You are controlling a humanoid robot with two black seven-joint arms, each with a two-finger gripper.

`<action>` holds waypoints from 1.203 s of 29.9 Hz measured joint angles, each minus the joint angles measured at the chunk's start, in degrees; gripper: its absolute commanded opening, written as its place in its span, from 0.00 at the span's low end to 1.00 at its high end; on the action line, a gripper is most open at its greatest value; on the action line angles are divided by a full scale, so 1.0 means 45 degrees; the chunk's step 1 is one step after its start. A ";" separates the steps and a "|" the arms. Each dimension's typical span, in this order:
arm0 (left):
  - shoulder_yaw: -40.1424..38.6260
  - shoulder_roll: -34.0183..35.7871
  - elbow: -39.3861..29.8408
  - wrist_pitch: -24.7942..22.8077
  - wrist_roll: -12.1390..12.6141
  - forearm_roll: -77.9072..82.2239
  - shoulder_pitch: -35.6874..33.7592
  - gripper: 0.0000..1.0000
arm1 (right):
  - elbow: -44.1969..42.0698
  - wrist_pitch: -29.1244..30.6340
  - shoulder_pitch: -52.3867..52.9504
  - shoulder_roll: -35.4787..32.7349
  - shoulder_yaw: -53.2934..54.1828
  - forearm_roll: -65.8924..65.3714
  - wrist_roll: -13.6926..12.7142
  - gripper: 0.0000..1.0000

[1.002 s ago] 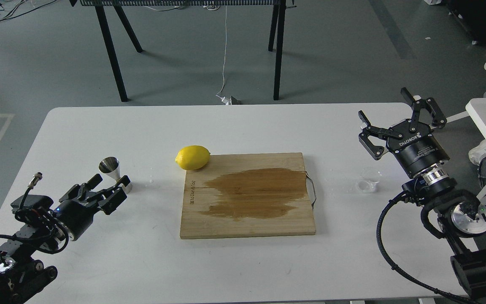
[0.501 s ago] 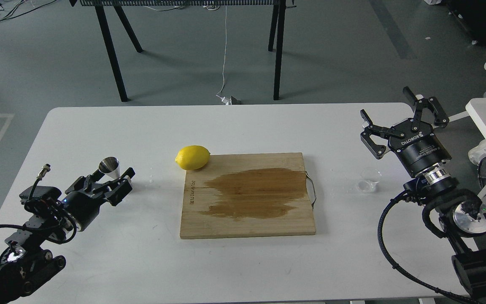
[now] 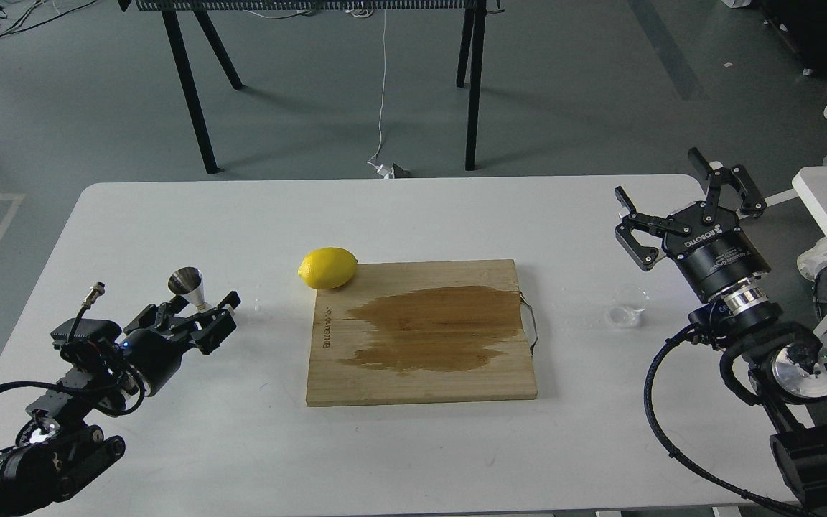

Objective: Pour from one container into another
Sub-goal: 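Close the left gripper around the metal jigger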

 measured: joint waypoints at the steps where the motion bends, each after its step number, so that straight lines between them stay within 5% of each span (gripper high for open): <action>1: 0.0003 -0.0019 0.0047 0.0000 0.0000 0.0000 -0.0024 0.96 | 0.0001 0.0000 -0.0002 0.0000 0.0000 0.0000 0.0000 0.99; 15: 0.0177 -0.0522 0.1150 -0.0157 -0.0001 0.0000 -0.0564 0.87 | 0.0003 0.0000 -0.0045 0.0000 0.0016 -0.0001 0.0000 0.99; 36: 0.0579 -0.0833 0.2190 -0.0151 0.0000 0.0075 -0.0879 0.38 | -0.0014 0.0000 -0.0045 0.0000 0.0019 -0.0001 0.0000 0.99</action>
